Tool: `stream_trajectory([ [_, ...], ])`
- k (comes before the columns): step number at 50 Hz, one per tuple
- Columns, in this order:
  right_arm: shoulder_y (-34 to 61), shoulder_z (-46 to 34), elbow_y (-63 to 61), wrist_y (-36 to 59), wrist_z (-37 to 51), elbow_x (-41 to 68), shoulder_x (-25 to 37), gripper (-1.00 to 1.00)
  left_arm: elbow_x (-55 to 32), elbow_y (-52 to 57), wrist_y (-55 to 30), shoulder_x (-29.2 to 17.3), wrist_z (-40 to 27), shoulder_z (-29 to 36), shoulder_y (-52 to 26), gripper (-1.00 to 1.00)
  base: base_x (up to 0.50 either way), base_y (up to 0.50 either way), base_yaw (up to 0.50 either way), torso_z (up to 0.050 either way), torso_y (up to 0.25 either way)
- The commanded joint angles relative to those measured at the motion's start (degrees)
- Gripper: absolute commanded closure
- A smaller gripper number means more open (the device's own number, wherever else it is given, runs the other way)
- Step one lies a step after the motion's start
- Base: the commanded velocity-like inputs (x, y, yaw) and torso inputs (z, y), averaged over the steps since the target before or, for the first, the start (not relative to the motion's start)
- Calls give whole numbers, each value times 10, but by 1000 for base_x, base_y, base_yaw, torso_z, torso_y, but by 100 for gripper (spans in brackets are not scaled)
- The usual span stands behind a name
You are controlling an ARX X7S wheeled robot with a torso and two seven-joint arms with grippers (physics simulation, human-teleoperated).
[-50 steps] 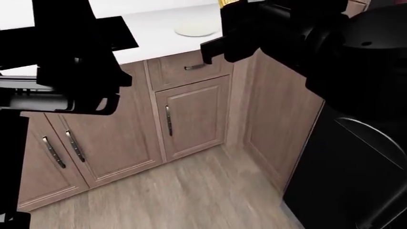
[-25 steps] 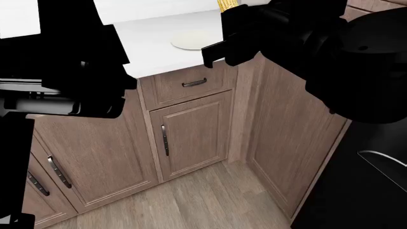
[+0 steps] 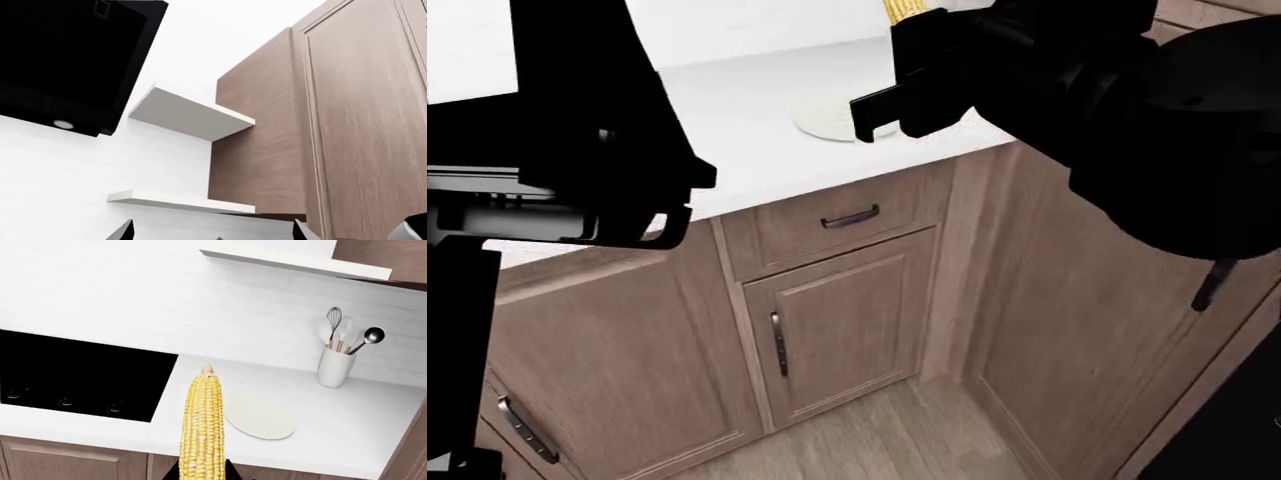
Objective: Pick the corn from the oven and place it on the plate on the counter.
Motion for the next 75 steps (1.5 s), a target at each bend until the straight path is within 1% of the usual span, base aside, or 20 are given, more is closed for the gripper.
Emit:
stream_trajectory([
  [1,3,1,1,1,-3,-6,1,100,-1,0,0,1,1,-1,0,-100,127,492,0,0,0],
  [52,2,-4,-8,-9,-6,-6,3,100,1,2,2,0,-5,6,-7,-100,156,478,0,0,2],
  [57,-3,-4,-8,-15,-9,-15,4,100,2,2,2,0,-5,5,-4,-100,0,0,0,0,2],
  [63,-27,-22,25,-19,-62,-69,1,100,3,3,6,1,-7,8,-9,-100,0,0,0,0,0],
  [65,-35,-35,49,-24,-94,-102,-4,100,2,3,7,0,-7,11,-17,-100,0,0,0,0,0],
  [68,-43,-56,96,-37,-146,-154,-15,100,0,3,12,-3,-7,20,-31,-100,0,0,0,0,0],
  [75,-37,-88,170,-55,-215,-214,-48,100,-1,3,18,-5,-7,30,-40,-100,0,0,0,1,0],
])
